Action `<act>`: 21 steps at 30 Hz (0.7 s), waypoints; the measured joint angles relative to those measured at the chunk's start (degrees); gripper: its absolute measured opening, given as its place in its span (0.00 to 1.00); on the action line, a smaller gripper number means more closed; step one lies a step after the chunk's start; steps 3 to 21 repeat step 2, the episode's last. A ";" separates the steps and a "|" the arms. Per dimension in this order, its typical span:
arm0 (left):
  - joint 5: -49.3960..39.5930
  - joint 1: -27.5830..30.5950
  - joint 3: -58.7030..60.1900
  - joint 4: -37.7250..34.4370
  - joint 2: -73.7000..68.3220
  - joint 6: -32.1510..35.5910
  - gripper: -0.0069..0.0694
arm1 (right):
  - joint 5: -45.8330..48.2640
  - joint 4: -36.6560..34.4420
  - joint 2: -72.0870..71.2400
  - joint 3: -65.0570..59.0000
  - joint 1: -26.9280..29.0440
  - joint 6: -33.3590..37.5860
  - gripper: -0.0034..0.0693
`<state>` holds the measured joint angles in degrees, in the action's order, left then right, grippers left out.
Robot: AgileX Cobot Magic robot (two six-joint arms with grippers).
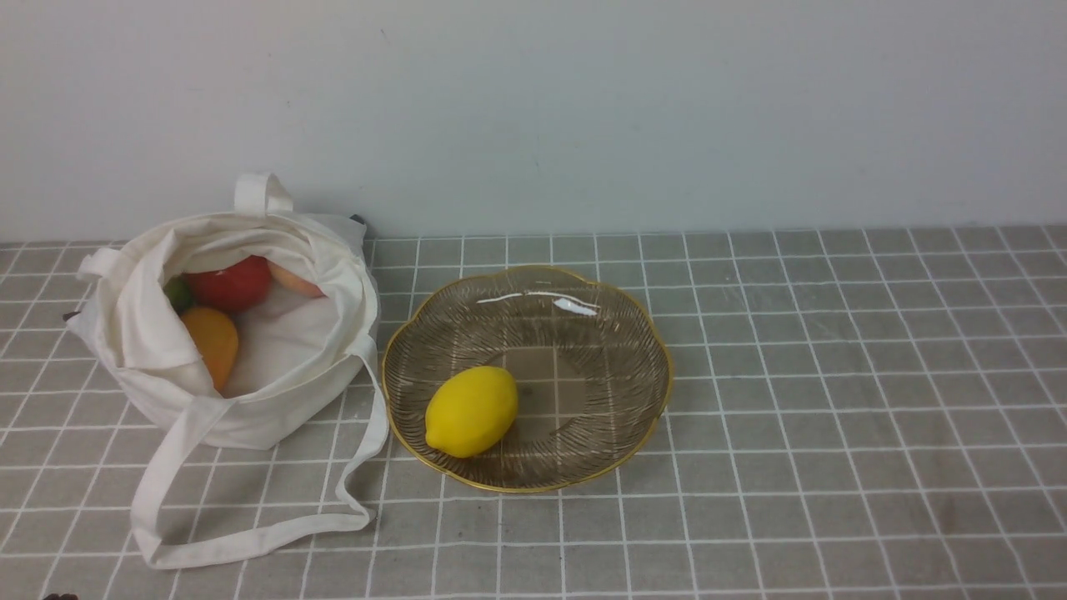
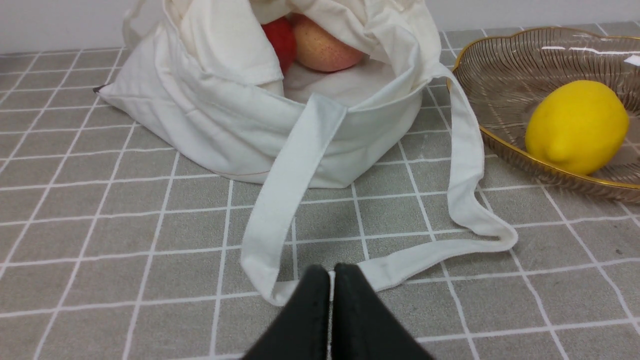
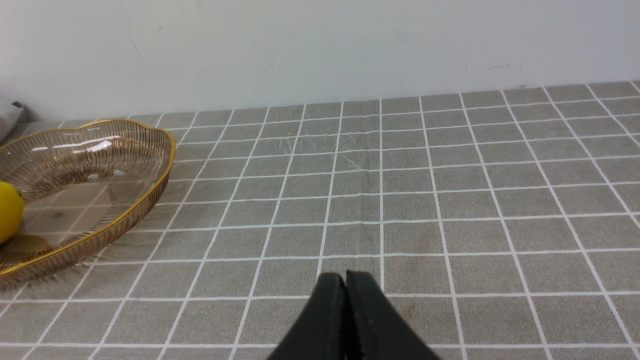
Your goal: Take the fruit out of the bag on the grey coffee tablecloth and place them on the plate.
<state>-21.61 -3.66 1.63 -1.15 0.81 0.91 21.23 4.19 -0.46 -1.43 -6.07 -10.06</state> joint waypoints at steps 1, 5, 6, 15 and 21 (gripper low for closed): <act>0.00 0.00 0.00 0.00 0.00 0.00 0.08 | 0.00 0.00 0.00 0.00 0.00 0.00 0.03; 0.00 0.00 0.00 0.00 0.00 0.00 0.08 | 0.00 0.00 0.00 0.00 0.00 0.00 0.03; 0.00 0.00 0.00 0.00 0.00 0.00 0.08 | 0.00 0.00 0.00 0.00 0.00 0.00 0.03; 0.00 0.00 0.00 0.00 0.00 0.00 0.08 | 0.00 0.00 0.00 0.00 0.00 0.00 0.03; 0.00 0.00 0.00 0.00 0.00 0.00 0.08 | 0.00 0.00 0.00 0.00 0.00 0.00 0.03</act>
